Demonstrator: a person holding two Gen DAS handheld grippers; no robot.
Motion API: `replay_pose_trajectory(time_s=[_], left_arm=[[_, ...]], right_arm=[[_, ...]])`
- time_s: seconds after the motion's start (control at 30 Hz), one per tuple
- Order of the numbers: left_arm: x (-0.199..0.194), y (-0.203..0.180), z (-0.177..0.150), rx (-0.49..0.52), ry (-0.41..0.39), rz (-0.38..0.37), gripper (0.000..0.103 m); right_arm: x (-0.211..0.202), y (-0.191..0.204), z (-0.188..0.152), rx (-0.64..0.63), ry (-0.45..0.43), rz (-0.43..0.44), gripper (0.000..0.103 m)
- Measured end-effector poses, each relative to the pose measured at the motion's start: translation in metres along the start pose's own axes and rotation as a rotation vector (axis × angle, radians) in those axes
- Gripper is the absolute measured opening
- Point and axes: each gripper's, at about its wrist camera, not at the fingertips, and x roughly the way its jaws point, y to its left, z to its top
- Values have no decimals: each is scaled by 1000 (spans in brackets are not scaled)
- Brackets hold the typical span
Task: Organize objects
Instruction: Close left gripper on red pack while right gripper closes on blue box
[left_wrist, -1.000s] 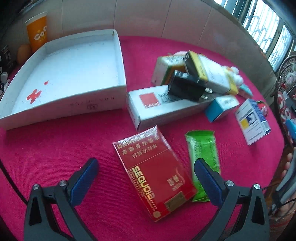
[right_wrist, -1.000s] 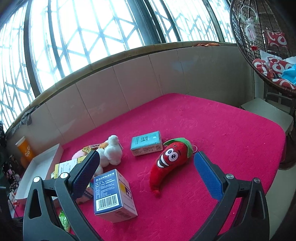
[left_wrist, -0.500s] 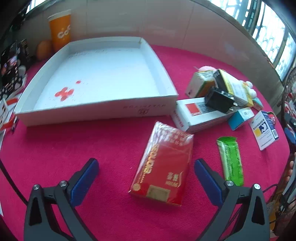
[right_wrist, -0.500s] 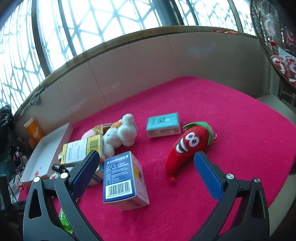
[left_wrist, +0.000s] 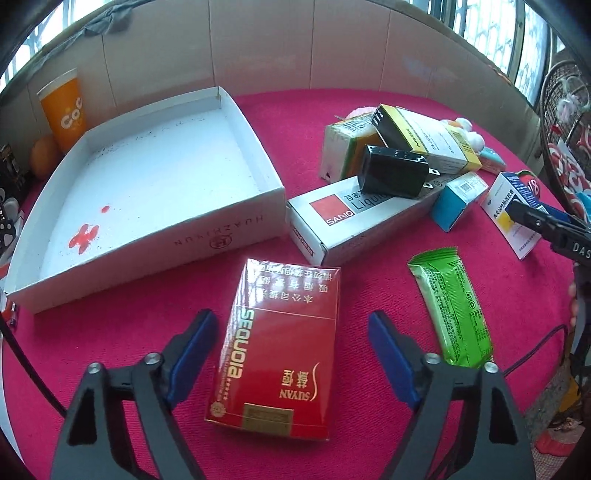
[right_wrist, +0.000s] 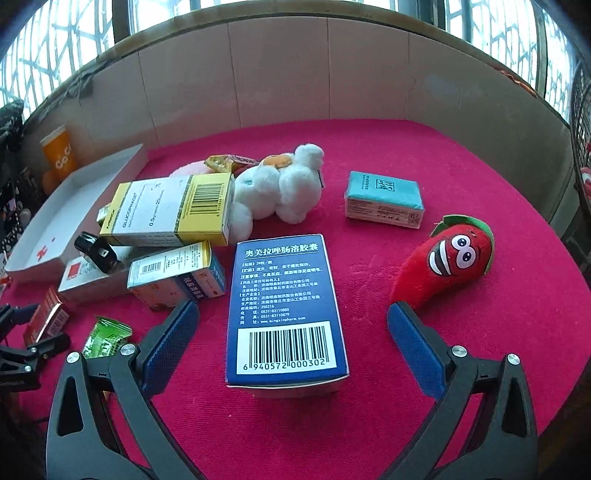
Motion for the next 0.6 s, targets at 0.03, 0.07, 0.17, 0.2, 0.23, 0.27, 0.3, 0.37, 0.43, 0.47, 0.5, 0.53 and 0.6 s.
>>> replay_pose_trajectory(time_s=[0.03, 0.07, 0.17, 0.2, 0.23, 0.27, 0.3, 0.37, 0.43, 0.47, 0.5, 0.53, 0.6], left_arm=[[0, 1, -1, -3, -2, -3, 82], [0, 1, -1, -4, -6, -5, 81], [2, -2, -8, 15, -12, 17, 77], [2, -4, -9, 20, -18, 23, 72], [2, -4, -11, 22, -24, 22, 63], [2, -4, -12, 20, -31, 27, 58], [0, -3, -13, 18, -37, 25, 56], [1, -2, -15, 15, -43, 16, 55], [1, -2, -18, 12, -50, 5, 55], [1, -2, -18, 11, -55, 1, 55], [0, -2, -20, 9, -60, -3, 55], [0, -2, -20, 8, -63, -6, 55], [-1, -2, -23, 0, -72, -13, 55]], right_arm=[[2, 2, 0, -9, 1, -2, 103], [5, 3, 0, -12, 7, 2, 101], [15, 3, -4, 3, 40, 22, 79], [16, 3, -6, 3, 55, 22, 72], [20, 3, -8, -1, 70, 18, 63], [20, 4, -9, -17, 59, -3, 55], [19, 5, -10, -35, 55, -16, 51], [18, 4, -10, -36, 53, -11, 51], [17, 3, -11, -35, 49, -8, 51], [17, 4, -11, -35, 47, -8, 51], [16, 4, -12, -34, 43, -8, 51], [14, 3, -12, -30, 41, -6, 51], [12, 2, -12, -16, 36, 3, 51]])
